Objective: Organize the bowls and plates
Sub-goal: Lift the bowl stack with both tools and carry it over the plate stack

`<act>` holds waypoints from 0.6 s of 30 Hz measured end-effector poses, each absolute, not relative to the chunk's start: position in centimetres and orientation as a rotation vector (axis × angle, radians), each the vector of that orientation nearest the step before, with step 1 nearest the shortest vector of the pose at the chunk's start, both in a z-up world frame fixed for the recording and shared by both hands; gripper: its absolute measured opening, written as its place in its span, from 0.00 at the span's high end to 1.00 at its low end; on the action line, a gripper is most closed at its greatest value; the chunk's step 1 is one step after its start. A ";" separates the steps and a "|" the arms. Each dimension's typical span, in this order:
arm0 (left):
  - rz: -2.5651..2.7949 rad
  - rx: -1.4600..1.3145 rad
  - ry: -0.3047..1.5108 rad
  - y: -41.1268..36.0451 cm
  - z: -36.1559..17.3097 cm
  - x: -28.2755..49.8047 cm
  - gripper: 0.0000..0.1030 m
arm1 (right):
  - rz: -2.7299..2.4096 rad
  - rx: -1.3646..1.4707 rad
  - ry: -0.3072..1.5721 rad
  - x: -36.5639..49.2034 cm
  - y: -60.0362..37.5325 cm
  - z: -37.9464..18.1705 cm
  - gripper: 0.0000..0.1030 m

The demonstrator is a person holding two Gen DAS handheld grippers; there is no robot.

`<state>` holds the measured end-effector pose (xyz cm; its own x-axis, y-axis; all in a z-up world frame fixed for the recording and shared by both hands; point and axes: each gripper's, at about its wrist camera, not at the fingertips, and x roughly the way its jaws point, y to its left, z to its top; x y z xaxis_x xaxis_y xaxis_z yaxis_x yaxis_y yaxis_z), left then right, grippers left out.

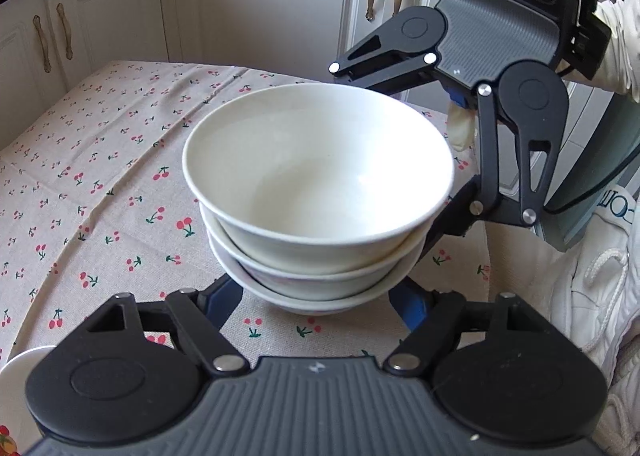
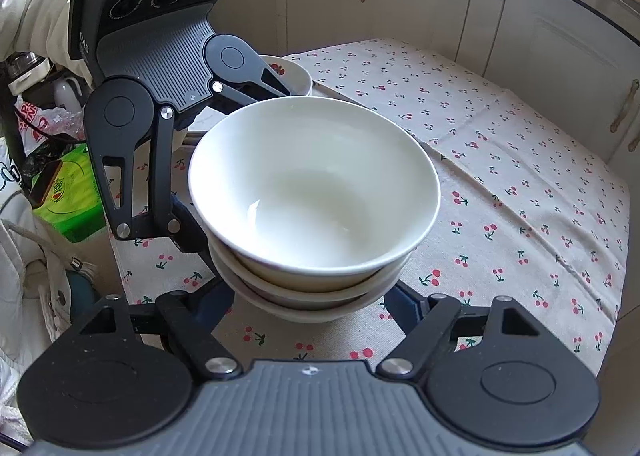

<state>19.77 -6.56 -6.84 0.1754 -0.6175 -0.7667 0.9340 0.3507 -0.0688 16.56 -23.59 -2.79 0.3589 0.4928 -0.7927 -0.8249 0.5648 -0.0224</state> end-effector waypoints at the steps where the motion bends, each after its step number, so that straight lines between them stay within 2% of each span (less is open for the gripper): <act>1: -1.161 0.473 0.810 -6.6 -6.8 19.9 0.24 | 0.896 -0.465 0.830 16.6 -23.7 -2.8 0.17; 18: -1.181 0.496 0.815 -6.8 -6.4 20.3 0.23 | 0.976 -0.503 0.854 18.2 -23.4 -3.0 0.15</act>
